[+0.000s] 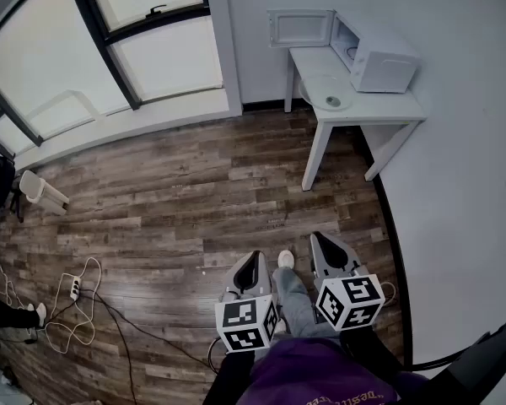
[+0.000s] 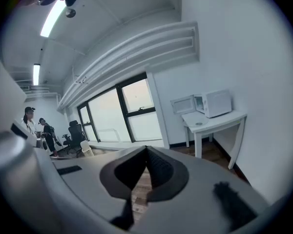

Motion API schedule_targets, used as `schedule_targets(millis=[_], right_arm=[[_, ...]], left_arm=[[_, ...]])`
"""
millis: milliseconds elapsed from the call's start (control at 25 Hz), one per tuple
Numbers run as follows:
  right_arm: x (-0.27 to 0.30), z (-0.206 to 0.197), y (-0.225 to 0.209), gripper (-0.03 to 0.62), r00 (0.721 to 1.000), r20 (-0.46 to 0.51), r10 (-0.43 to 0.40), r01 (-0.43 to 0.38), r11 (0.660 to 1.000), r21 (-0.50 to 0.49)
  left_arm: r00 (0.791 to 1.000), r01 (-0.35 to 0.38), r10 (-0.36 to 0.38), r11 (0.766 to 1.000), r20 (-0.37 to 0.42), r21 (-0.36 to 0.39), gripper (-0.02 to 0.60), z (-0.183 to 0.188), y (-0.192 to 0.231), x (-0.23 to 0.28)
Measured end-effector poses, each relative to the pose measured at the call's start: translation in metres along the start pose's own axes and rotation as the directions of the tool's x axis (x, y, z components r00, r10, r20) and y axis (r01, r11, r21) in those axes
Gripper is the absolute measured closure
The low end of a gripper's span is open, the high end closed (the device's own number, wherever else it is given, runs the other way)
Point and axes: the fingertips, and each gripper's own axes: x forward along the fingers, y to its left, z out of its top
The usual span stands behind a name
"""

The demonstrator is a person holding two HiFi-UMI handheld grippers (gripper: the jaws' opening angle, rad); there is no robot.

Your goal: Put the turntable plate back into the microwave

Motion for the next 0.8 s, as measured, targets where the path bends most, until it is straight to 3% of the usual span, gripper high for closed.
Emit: schedule_targets(millis=[240,800], right_arm=[[0.072,0.029,-0.031,0.588,1.000,0.015,0.008,-0.008,1.000,-0.016],[0.275,0.143,-0.125,0.588,0.999,0.023,0.039,-0.038,0.998,-0.047]], left_arm=[[0.999,-0.051,0.052,0.999,0.017,-0.018,0.578,0.029,0.031,0.062],[0.989,-0.126,0.127,0.992,0.078,-0.020,0.578,0.167,0.088,0.252]])
